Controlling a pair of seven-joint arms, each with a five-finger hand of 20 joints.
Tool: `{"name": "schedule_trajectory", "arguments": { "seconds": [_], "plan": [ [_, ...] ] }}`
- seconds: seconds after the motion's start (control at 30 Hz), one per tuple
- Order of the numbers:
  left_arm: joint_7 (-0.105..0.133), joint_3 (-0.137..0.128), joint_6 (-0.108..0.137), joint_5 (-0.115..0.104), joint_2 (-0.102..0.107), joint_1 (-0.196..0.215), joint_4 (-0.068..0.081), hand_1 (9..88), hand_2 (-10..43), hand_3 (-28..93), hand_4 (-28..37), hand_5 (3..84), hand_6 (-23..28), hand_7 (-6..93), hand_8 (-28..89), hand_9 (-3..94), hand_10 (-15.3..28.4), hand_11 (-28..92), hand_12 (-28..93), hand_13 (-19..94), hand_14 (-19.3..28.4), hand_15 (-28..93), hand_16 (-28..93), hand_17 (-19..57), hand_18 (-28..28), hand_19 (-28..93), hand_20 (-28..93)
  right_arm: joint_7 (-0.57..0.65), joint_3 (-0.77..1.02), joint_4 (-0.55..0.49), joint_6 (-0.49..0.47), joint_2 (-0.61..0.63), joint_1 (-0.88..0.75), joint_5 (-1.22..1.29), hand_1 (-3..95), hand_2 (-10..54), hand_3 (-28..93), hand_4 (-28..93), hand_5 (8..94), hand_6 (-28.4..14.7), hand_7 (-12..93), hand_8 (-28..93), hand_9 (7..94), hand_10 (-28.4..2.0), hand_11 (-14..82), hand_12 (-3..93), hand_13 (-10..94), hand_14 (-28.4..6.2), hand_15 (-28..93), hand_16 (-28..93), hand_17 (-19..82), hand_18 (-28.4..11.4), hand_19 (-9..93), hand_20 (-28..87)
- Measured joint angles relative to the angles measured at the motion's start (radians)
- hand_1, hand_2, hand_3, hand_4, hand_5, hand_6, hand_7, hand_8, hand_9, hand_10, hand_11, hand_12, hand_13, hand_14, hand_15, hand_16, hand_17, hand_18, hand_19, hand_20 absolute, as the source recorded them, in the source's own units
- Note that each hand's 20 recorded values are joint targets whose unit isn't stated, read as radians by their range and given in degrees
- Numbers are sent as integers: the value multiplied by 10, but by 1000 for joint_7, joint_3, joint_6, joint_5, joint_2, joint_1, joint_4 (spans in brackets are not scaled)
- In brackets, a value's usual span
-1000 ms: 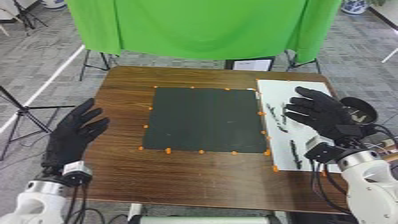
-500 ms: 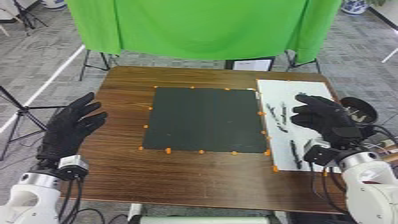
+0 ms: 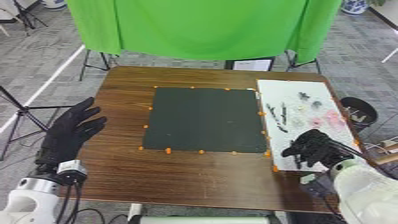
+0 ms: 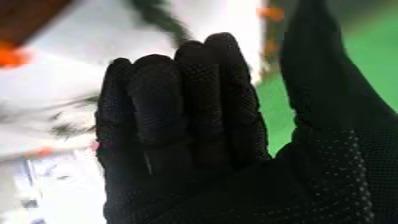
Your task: Arrange flowers
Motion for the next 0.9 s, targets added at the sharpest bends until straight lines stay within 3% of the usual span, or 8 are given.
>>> {"name": "schedule_trajectory", "arguments": {
  "seconds": [0.2,0.3,0.47,0.67,0.9],
  "plan": [
    [0,-2,1,2,-7,6,-4,246,-67,708,-278,306,46,186,-104,265,129,236,175,212,176,454,-41,-79,218,420,87,69,-56,5,-165,-1,48,-269,303,-95,-15,-74,502,-59,380,-127,516,-163,564,474,531,-151,748,309,211,-223,692,366],
    [-2,-2,2,2,-10,7,-4,246,-67,707,-277,306,47,186,-103,266,129,237,175,212,176,455,-40,-79,217,420,88,68,-64,10,-165,-1,53,-377,304,-95,-7,-86,498,-58,391,-131,514,-165,572,481,526,-152,754,316,210,-224,692,371],
    [-5,-2,2,2,-14,7,-4,246,-66,707,-277,306,47,187,-104,267,129,238,175,213,176,456,-41,-80,218,421,88,72,-67,14,-156,-1,60,-383,301,-95,-119,-42,477,-64,395,-137,481,-177,584,509,504,-163,774,321,193,-230,685,376],
    [-11,-2,2,2,-18,7,-4,246,-66,709,-276,306,47,187,-104,267,129,239,175,213,176,456,-42,-81,218,421,88,106,-80,32,-227,-3,88,-289,286,-92,-89,-45,474,-68,390,-135,475,-186,591,517,496,-168,783,314,189,-231,683,374],
    [-18,0,0,3,-20,5,-3,246,-66,709,-278,307,48,187,-103,267,129,238,175,213,176,458,-41,-81,218,420,88,123,-108,64,-231,-4,95,-306,300,-95,-1,-78,485,-64,407,-142,488,-181,604,513,505,-165,794,307,192,-229,689,373]
  ]
}}
